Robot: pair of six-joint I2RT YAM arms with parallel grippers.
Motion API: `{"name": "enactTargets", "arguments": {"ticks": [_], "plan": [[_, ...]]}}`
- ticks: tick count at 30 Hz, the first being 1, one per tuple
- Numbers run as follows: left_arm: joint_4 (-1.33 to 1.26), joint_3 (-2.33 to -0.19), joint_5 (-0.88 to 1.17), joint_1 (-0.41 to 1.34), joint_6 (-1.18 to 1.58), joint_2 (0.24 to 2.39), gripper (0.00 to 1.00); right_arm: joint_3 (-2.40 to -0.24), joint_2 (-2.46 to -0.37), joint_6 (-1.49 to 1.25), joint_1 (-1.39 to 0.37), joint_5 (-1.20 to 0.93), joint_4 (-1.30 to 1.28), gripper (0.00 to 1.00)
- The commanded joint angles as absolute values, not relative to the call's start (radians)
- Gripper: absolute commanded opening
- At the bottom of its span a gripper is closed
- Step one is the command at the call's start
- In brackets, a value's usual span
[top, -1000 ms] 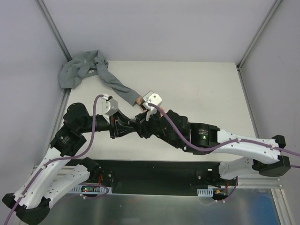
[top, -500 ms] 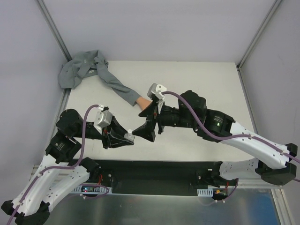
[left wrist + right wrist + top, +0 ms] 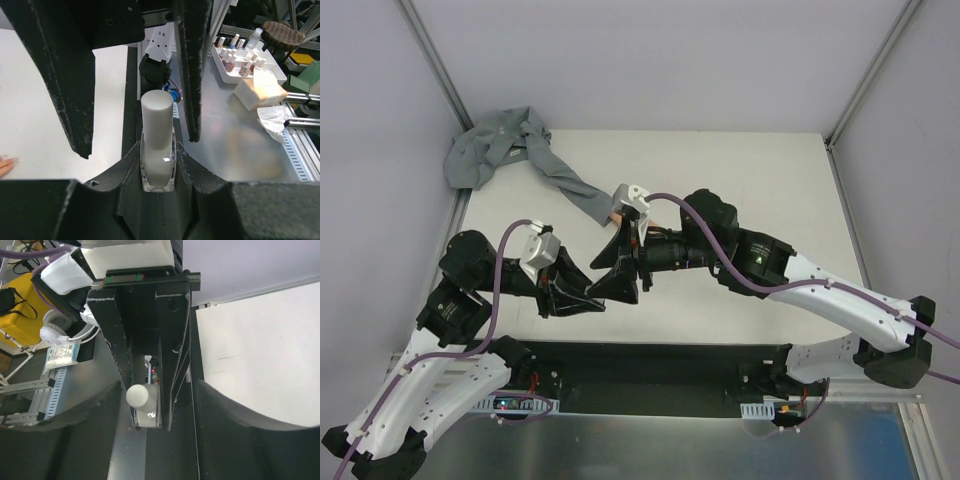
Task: Paint the nails
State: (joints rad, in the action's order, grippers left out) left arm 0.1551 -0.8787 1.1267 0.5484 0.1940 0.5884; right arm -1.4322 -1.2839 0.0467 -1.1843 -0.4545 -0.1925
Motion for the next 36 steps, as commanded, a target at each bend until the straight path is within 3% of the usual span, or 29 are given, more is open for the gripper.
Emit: {"name": "enactTargets", "arguments": {"ticks": [1,2,8,10,12,14,17,22,24,25,30,31,36], "plan": [[0.112,-0.917,1.126,0.545,0.216,0.595,0.00,-1.473,-1.293,0.022,-1.181,-0.497,-0.106,0.53],[0.112,-0.919,1.108,0.545,0.219,0.595,0.00,-1.474,-1.295,0.021,-1.181,-0.491,-0.107,0.39],[0.185,-0.951,0.796,0.545,0.160,0.581,0.00,-1.437,-1.272,0.025,-1.190,-0.352,-0.161,0.01],[0.207,-0.960,0.720,0.546,0.126,0.584,0.00,-1.430,-1.261,0.029,-1.221,-0.216,-0.202,0.01],[0.207,-0.953,0.619,0.546,0.081,0.584,0.00,-1.480,-1.281,0.005,-1.325,0.321,-0.359,0.01],[0.207,-0.939,0.553,0.546,0.034,0.586,0.00,-1.526,-1.304,-0.185,-1.371,0.743,-0.454,0.01],[0.206,-0.928,0.509,0.545,0.009,0.598,0.00,-1.506,-1.317,-0.213,-1.428,0.827,-0.383,0.01],[0.206,-0.927,0.638,0.546,0.009,0.612,0.00,-1.562,-1.353,-0.129,-1.422,0.732,-0.356,0.01],[0.207,-0.922,0.695,0.545,0.009,0.604,0.00,-1.552,-1.342,-0.097,-1.404,0.632,-0.338,0.05],[0.207,-0.916,0.763,0.545,0.011,0.598,0.00,-1.548,-1.338,-0.081,-1.393,0.593,-0.330,0.15],[0.209,-0.894,0.952,0.546,0.051,0.571,0.00,-1.540,-1.304,0.020,-1.319,0.243,-0.322,0.45],[0.209,-0.890,0.969,0.546,0.060,0.558,0.00,-1.536,-1.286,0.029,-1.309,0.197,-0.325,0.58],[0.207,-0.893,1.040,0.546,0.118,0.529,0.00,-1.516,-1.247,0.049,-1.192,-0.271,-0.313,0.81]]}}
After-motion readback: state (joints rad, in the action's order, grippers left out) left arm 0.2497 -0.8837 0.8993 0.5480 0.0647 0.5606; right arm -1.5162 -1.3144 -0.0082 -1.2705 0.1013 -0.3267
